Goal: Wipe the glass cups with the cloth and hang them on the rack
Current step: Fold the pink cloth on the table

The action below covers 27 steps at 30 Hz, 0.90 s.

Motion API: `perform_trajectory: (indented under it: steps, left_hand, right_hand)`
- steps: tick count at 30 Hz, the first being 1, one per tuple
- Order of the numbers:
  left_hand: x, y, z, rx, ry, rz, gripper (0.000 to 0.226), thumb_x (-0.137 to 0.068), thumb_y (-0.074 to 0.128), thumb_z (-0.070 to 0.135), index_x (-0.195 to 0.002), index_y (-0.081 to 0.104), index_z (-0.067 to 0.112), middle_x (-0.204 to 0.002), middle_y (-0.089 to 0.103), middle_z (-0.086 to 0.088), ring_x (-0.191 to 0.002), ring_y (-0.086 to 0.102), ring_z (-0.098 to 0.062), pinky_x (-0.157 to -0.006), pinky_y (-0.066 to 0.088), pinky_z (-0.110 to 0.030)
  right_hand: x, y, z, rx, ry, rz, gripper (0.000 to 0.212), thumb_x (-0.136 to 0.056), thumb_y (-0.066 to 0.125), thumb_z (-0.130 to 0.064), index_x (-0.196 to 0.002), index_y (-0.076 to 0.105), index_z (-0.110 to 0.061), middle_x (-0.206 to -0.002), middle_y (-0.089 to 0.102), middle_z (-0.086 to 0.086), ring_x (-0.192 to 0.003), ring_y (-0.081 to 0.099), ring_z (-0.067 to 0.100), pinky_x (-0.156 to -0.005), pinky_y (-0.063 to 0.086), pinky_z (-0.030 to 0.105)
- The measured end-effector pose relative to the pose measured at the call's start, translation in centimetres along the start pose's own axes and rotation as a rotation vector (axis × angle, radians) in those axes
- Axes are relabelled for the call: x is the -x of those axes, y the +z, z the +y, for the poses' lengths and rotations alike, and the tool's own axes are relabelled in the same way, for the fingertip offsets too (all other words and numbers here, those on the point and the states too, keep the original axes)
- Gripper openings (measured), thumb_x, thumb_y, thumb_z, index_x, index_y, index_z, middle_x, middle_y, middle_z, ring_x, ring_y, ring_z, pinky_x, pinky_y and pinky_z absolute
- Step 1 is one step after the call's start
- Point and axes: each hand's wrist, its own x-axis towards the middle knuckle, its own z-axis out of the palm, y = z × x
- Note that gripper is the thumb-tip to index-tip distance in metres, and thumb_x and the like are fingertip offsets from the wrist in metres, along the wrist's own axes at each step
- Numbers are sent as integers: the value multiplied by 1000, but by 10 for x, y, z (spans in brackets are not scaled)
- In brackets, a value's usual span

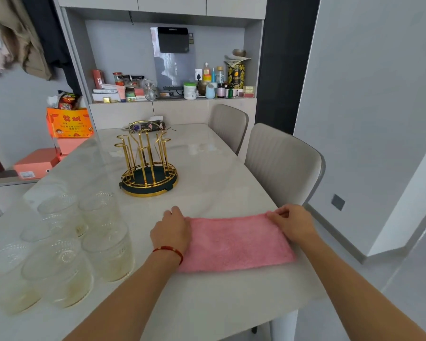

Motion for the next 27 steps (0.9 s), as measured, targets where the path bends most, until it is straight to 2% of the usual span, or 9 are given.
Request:
perform_trajectory:
  steps: [3, 6, 8, 10, 15, 18, 21, 24, 27]
  left_hand:
    - [23, -2, 18, -146, 303, 193, 36, -103, 34, 36, -124, 58, 19, -123, 56, -6, -113, 54, -28, -93, 43, -43]
    - [54, 7, 39, -101, 620, -77, 58, -99, 25, 48, -151, 44, 31, -162, 37, -6, -152, 28, -32, -119, 19, -55]
    - [60, 19, 44, -108, 572, -326, 64, -102, 18, 59, -162, 14, 40, -173, 5, 2, -160, -2, -27, -124, -3, -60]
    - [58, 23, 42, -130, 544, -362, 64, -103, 15, 61, -163, 3, 41, -174, -4, 3, -159, -9, -25, -124, -8, -60]
    - [71, 13, 23, -144, 501, -313, 67, -104, 17, 60, -164, 4, 33, -174, -3, -2, -159, -9, -26, -122, -12, -60]
    - [82, 5, -5, -51, 498, -237, 73, -100, 10, 59, -164, 19, 24, -173, 11, -7, -159, 5, -25, -128, -1, -47]
    - [84, -2, -21, 334, 386, -139, 77, -91, 9, 55, -132, 58, 12, -140, 56, -6, -130, 49, -22, -116, 36, -34]
    - [78, -2, -27, 587, 259, -42, 34, -104, 40, 31, -104, 67, 9, -102, 66, -1, -95, 58, -18, -87, 44, -28]
    - [77, -10, -28, 685, 170, 23, 19, -102, 48, 8, -101, 68, 10, -96, 64, 3, -90, 58, -19, -79, 41, -25]
  right_hand:
    - [16, -2, 1, 187, 23, 16, 33, -91, 66, -48, -86, 64, -15, -86, 65, 0, -83, 62, 20, -70, 50, 32]
    - [42, 4, -1, 405, 123, -36, 35, -88, 56, -50, -77, 58, -17, -86, 62, 5, -83, 62, 26, -73, 53, 36]
    - [56, 10, -10, 495, 200, -73, 36, -88, 51, -45, -103, 63, -15, -111, 59, 9, -105, 59, 30, -80, 46, 36]
    - [59, 14, -22, 509, 237, -113, 36, -90, 48, -35, -115, 62, -13, -119, 58, 9, -110, 58, 30, -86, 48, 36]
    - [52, 4, -45, 202, 168, -118, 12, -91, 54, -22, -85, 53, -11, -89, 59, 5, -81, 58, 25, -67, 45, 30]
    - [60, 1, -63, -148, 105, -108, 6, -89, 62, -11, -92, 66, -8, -85, 67, 5, -67, 58, 17, -50, 43, 24]
    - [72, 15, -94, -351, 42, -159, 11, -85, 67, -10, -97, 68, -10, -87, 67, 0, -67, 55, 14, -48, 41, 23]
    - [89, 51, -122, -247, -130, -198, 6, -85, 69, -19, -91, 67, -21, -91, 72, -7, -77, 65, 12, -57, 52, 25]
    - [105, 77, -131, -104, -283, -295, 8, -88, 70, -33, -85, 68, -26, -86, 75, -11, -79, 68, 1, -70, 54, 24]
